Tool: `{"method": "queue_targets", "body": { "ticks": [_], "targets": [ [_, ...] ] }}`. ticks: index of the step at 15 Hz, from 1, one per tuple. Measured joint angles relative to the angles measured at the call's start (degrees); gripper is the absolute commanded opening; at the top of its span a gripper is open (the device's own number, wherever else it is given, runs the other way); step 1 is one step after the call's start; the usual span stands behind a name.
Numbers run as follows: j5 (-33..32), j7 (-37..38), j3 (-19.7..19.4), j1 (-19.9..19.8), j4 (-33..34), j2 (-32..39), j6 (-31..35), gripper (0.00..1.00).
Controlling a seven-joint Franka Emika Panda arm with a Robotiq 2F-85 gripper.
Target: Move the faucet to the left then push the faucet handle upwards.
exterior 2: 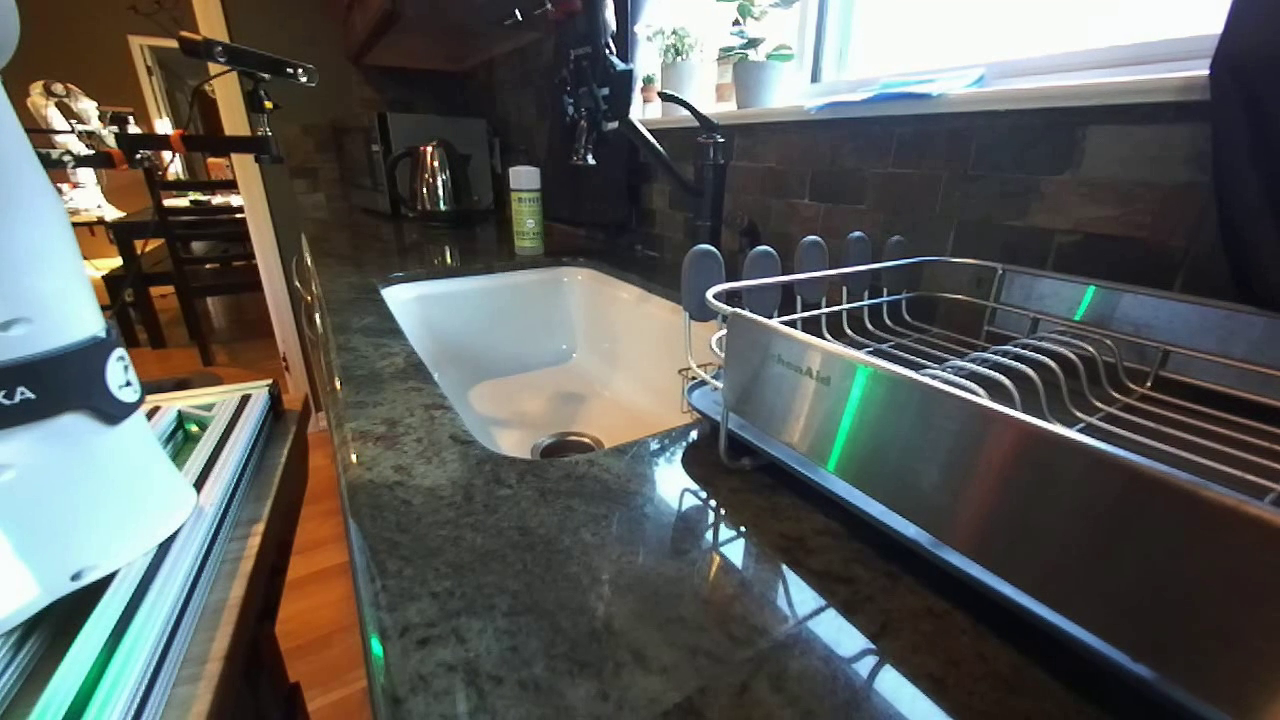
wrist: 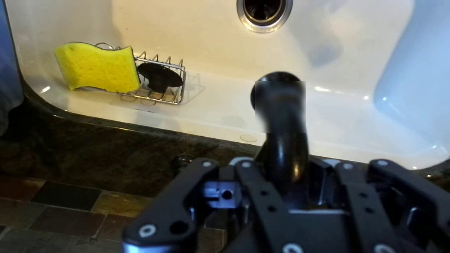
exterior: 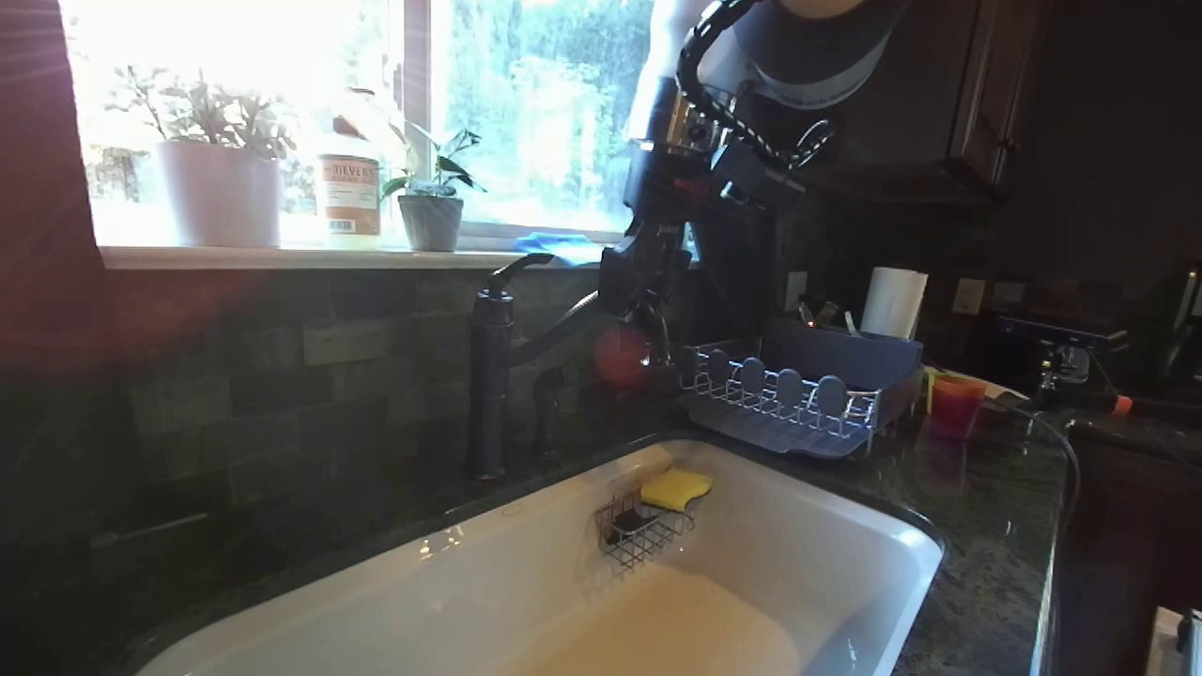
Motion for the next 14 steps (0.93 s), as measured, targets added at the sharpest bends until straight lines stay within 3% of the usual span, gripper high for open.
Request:
{"method": "queue_targets", "body": {
  "ticks": [14],
  "targets": [
    [-1.5, 1.8, 1.2, 0.6, 5.2, 4.6, -6.7, 0.02]
  ]
}}
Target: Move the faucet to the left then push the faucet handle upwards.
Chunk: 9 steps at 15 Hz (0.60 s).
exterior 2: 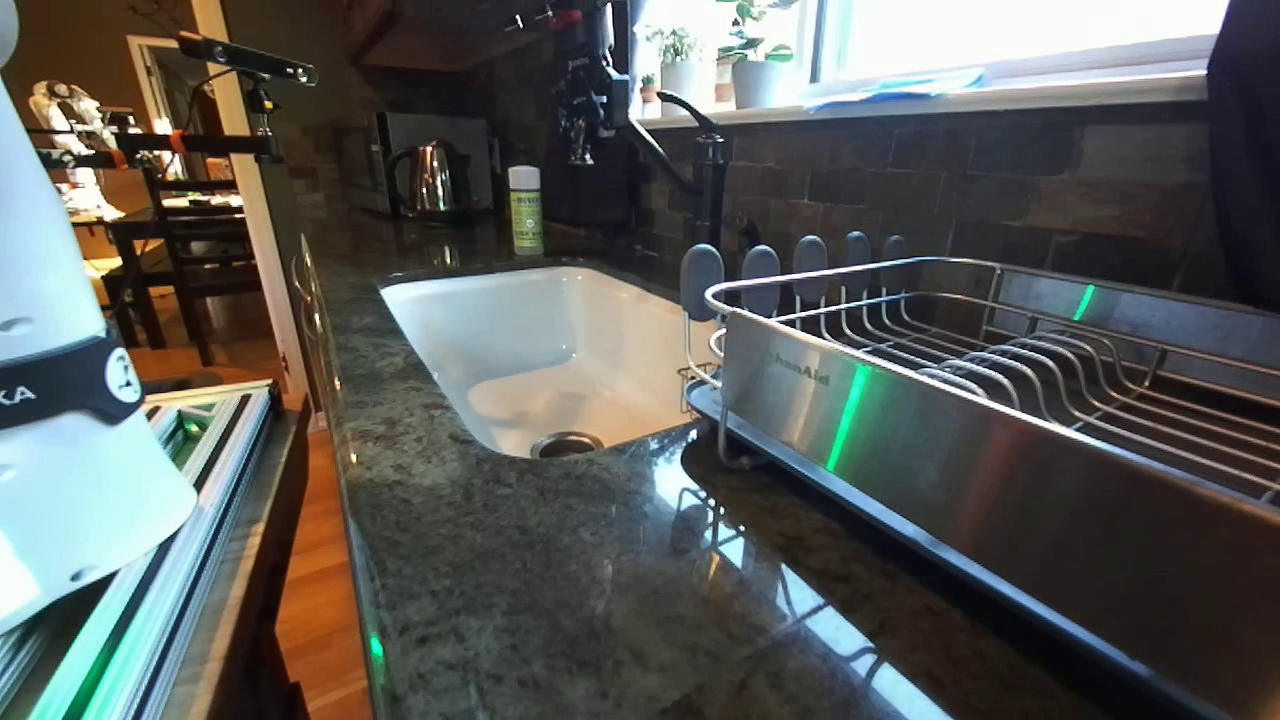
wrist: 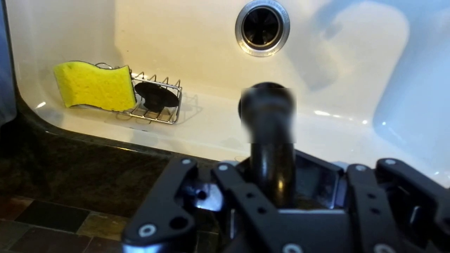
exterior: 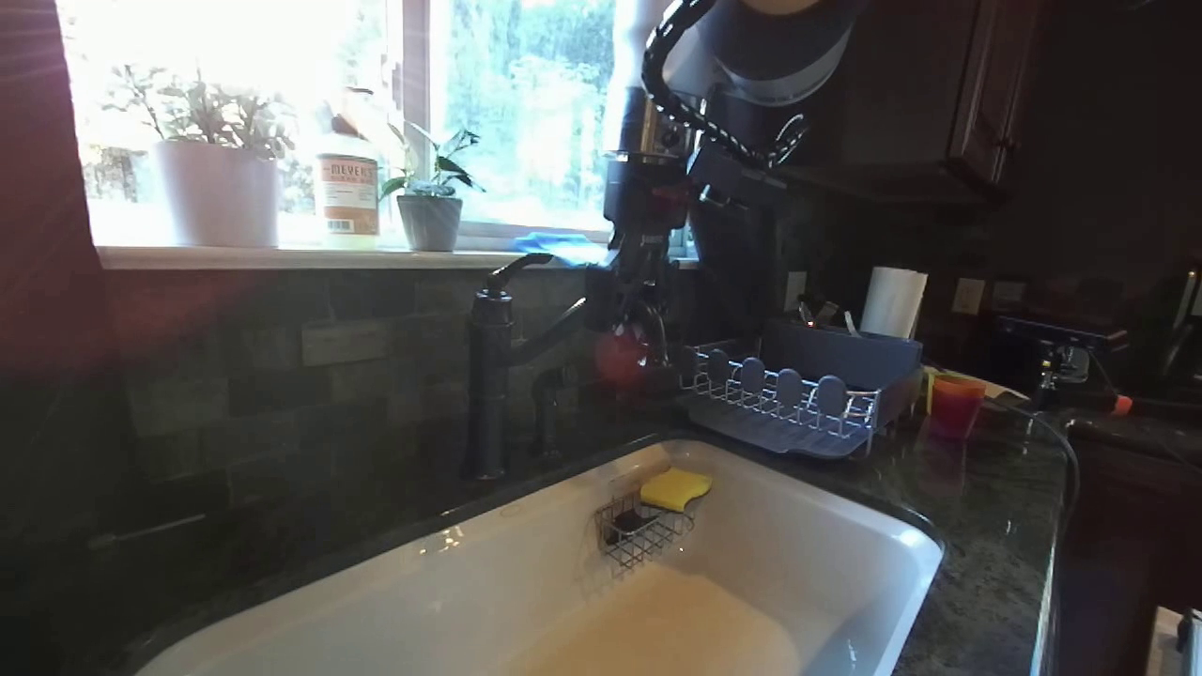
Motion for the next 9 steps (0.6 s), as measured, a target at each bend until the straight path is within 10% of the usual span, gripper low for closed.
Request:
{"method": "queue_targets", "body": {
  "ticks": [9],
  "targets": [
    [0.7, 3.7, 2.6, 3.5, 5.6, 4.8, -0.1, 0.02]
  ]
}}
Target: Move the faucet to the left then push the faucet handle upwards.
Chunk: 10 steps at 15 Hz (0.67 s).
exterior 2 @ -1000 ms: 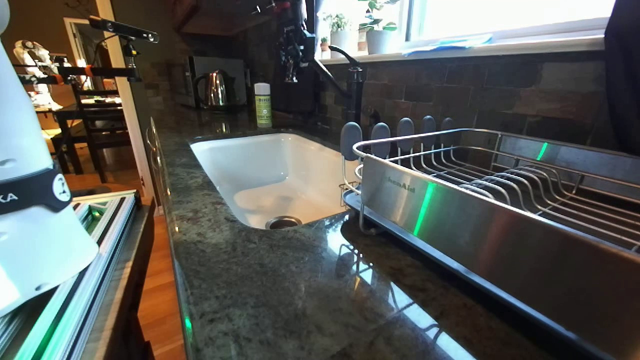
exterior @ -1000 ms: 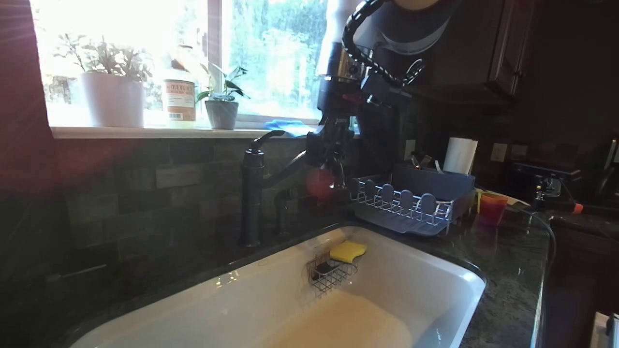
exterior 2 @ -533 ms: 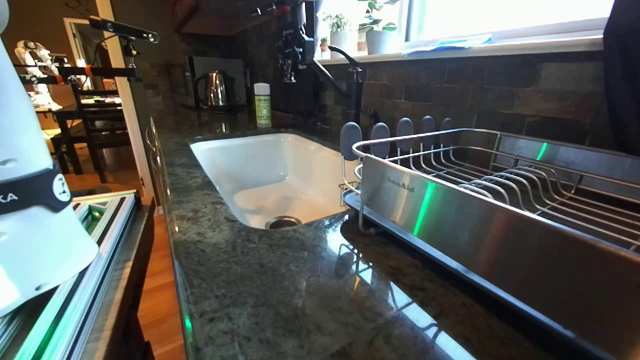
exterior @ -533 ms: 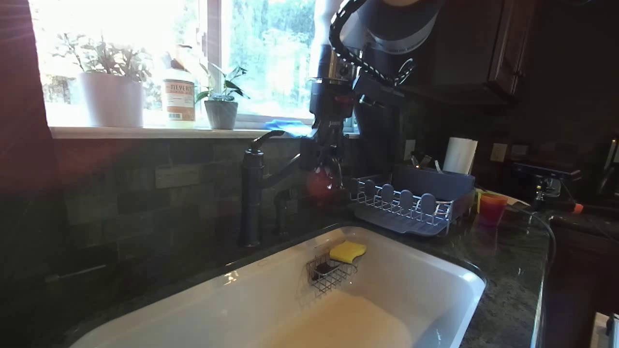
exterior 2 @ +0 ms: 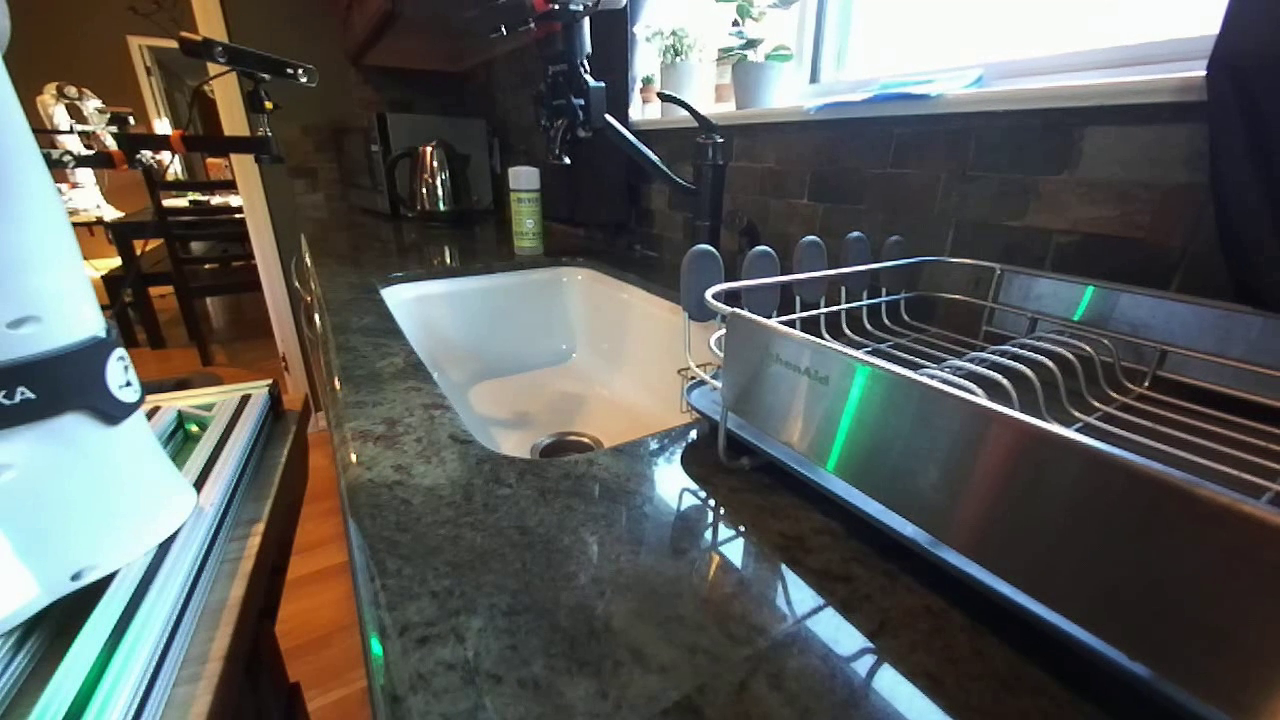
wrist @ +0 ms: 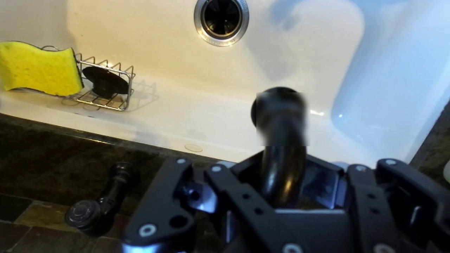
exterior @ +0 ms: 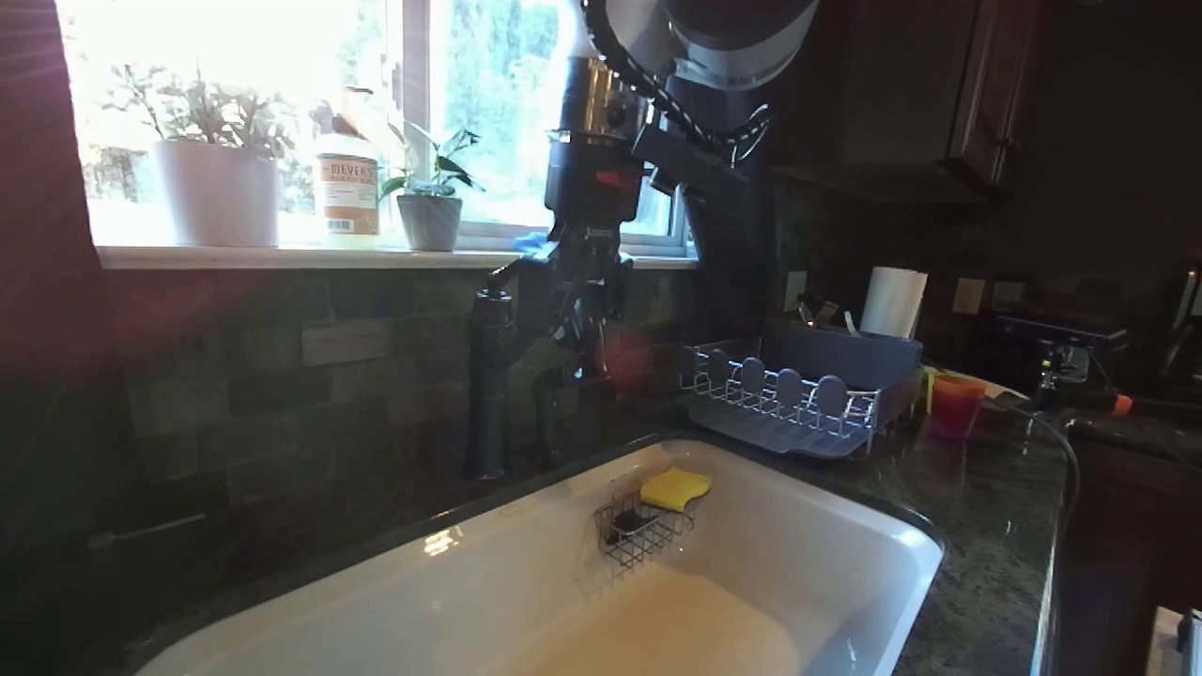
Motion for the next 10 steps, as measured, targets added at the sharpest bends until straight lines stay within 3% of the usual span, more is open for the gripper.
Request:
{"method": "queue_targets", "body": {
  "ticks": [3, 10],
  "targets": [
    [0.6, 2.6, 0.2, 0.8, 1.4, 1.5, 1.1, 0.02],
    [8.9, 5.9, 0.2, 1.5, 2.6, 4.3, 8.5, 0.02]
  ]
}}
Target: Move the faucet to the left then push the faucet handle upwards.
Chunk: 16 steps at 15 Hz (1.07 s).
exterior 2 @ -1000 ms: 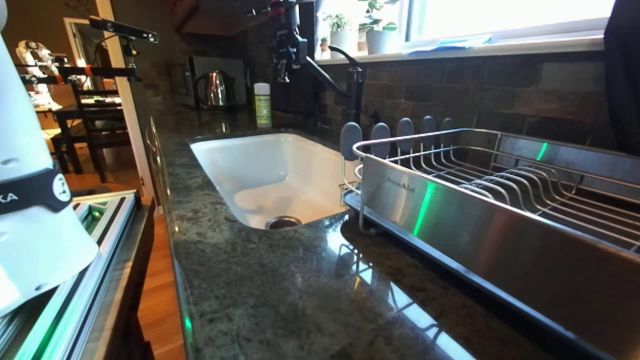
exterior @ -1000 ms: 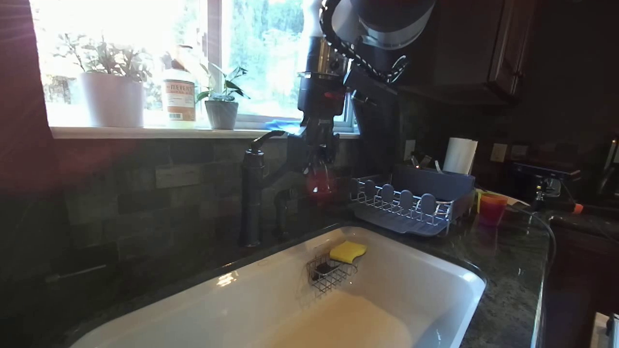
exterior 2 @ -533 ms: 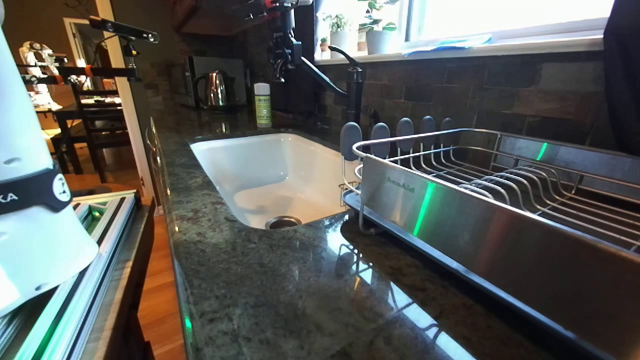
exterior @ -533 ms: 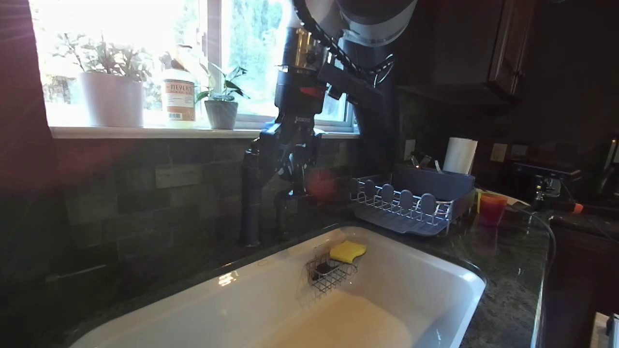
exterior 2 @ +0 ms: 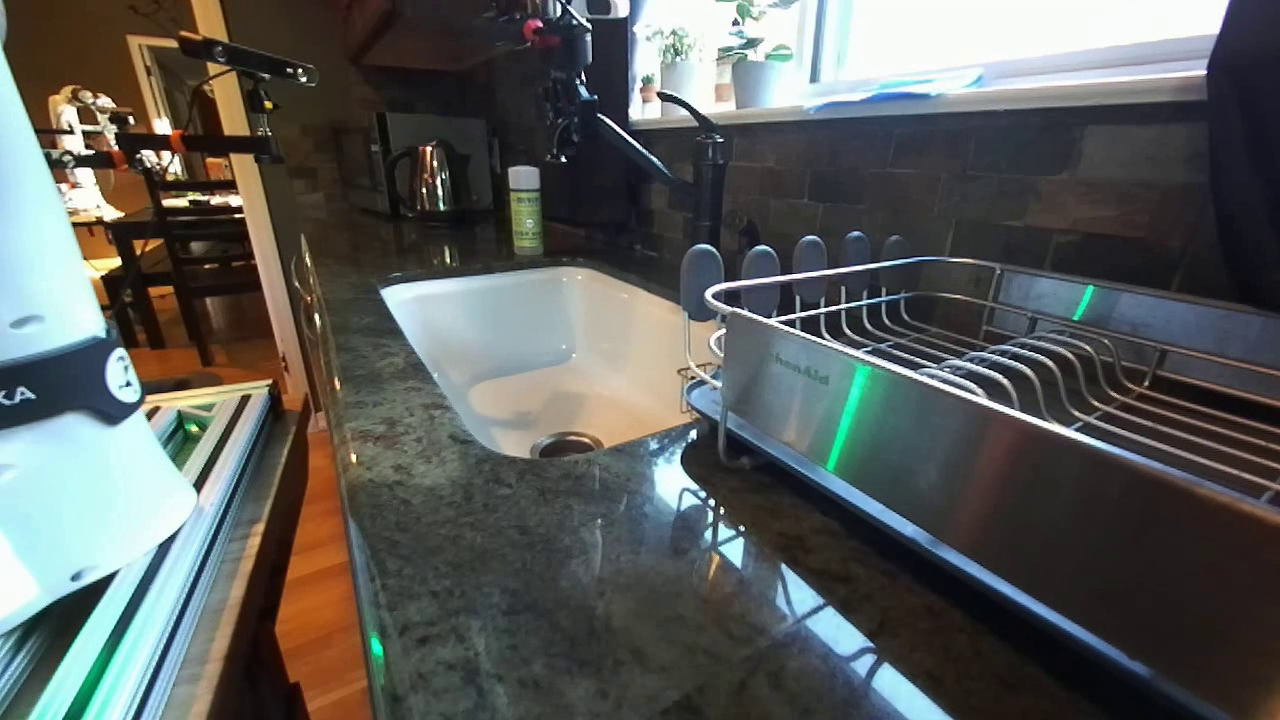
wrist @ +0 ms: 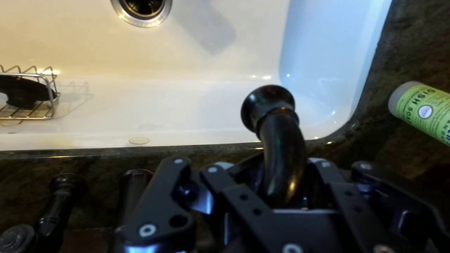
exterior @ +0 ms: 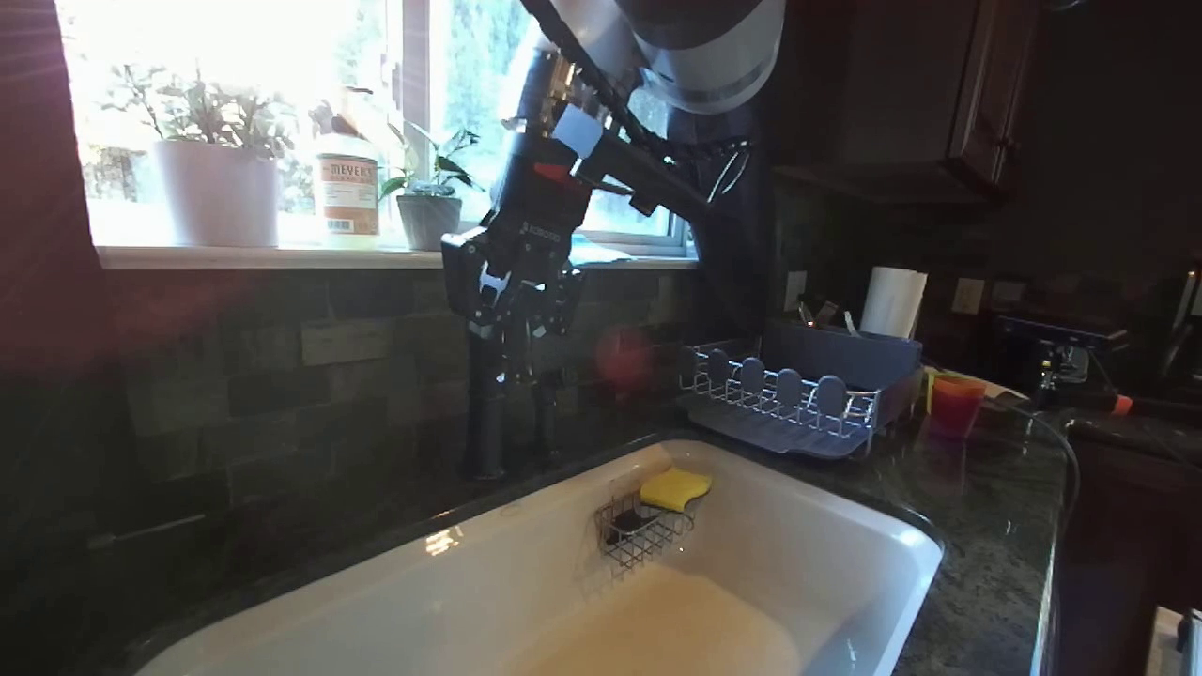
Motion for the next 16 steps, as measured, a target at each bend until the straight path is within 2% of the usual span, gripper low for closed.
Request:
{"method": "queue_targets", "body": {
  "ticks": [5, 6, 7, 12, 16],
  "targets": [
    [0.3, 10.6, -0.1, 1.3, -0.2, 1.3, 6.7, 0.02],
    [-0.6, 12.3, -0.2, 1.6, -0.3, 1.6, 7.6, 0.34],
    [-1.9, 13.9, -0.3, 1.9, -0.4, 1.6, 8.0, 0.35],
    [-15.0, 19.9, -0.7, 4.1, -0.9, 1.4, 7.4, 0.70],
    [-24.7, 22.6, -0.9, 4.8, -1.2, -0.4, 1.3, 0.99]
  ]
}}
